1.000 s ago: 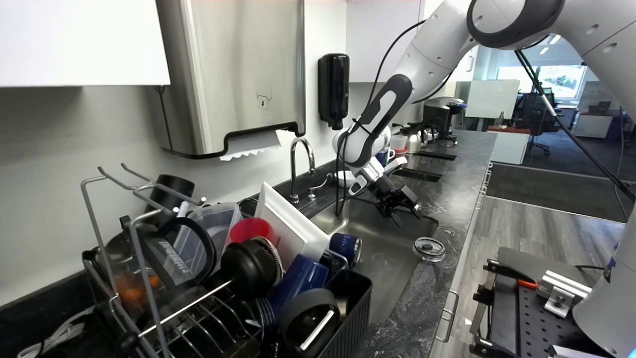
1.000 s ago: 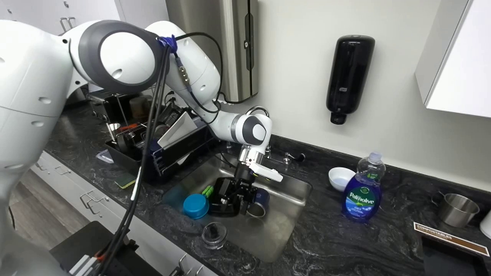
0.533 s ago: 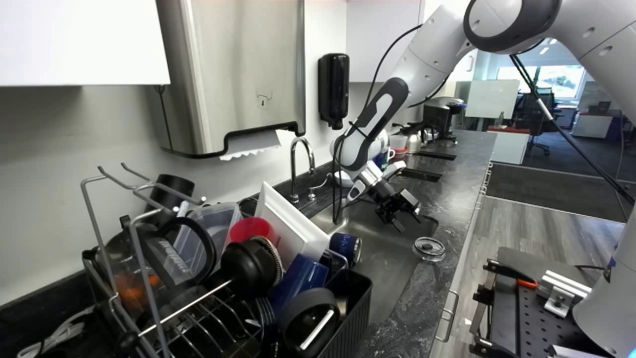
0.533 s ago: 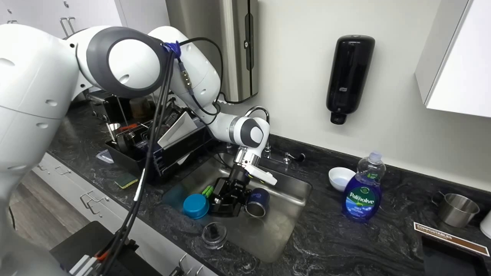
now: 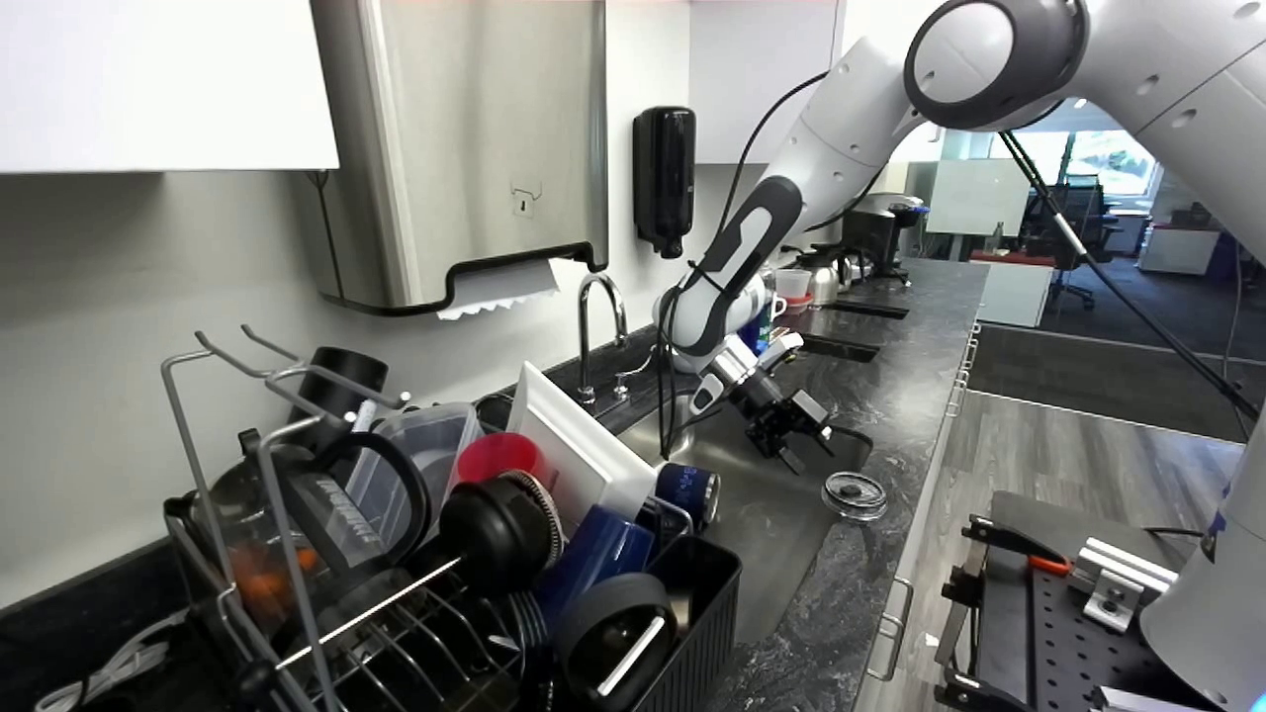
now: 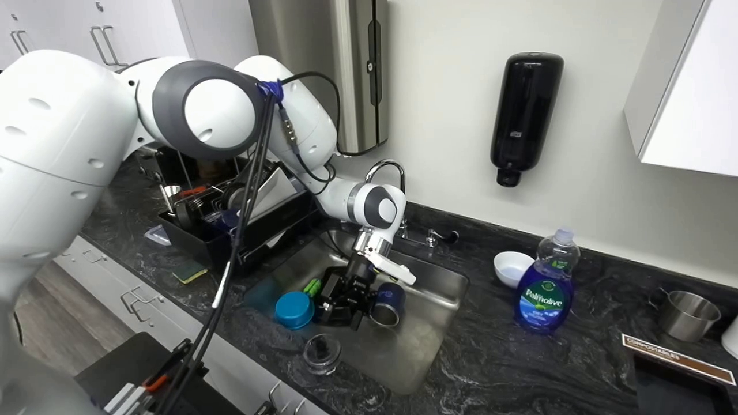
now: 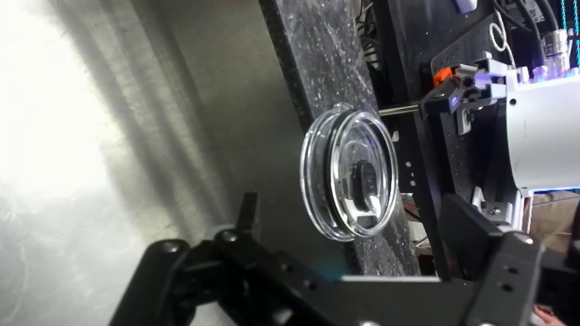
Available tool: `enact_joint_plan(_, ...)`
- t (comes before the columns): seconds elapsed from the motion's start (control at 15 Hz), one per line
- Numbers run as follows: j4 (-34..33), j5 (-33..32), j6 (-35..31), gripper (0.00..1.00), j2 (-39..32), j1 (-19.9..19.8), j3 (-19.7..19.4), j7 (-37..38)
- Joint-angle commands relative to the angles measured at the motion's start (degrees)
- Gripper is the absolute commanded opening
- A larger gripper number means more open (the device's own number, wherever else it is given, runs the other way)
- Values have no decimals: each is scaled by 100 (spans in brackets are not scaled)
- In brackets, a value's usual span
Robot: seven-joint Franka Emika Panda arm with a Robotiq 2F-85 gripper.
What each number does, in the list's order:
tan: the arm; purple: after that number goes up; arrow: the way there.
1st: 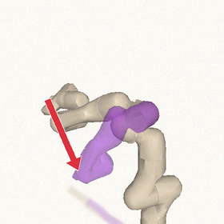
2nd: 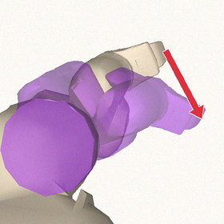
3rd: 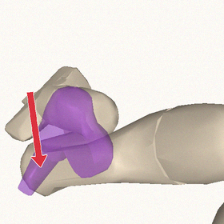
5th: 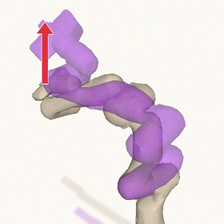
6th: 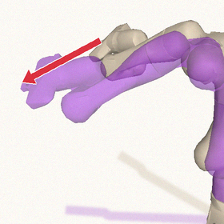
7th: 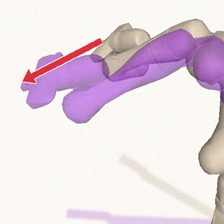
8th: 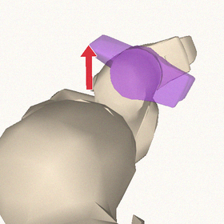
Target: Move the lid away from the edge of the counter
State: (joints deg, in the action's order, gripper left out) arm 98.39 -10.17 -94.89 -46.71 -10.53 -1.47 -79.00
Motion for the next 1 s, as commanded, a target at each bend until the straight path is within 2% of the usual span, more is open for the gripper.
enact_joint_plan(0.0, -24, -39, 22, 100, -14, -54, 65, 29)
enact_joint_plan(0.4, -24, -40, 22, 100, -14, -52, 66, 29)
enact_joint_plan(0.93, -339, -97, 64, 100, -378, -88, 66, -91)
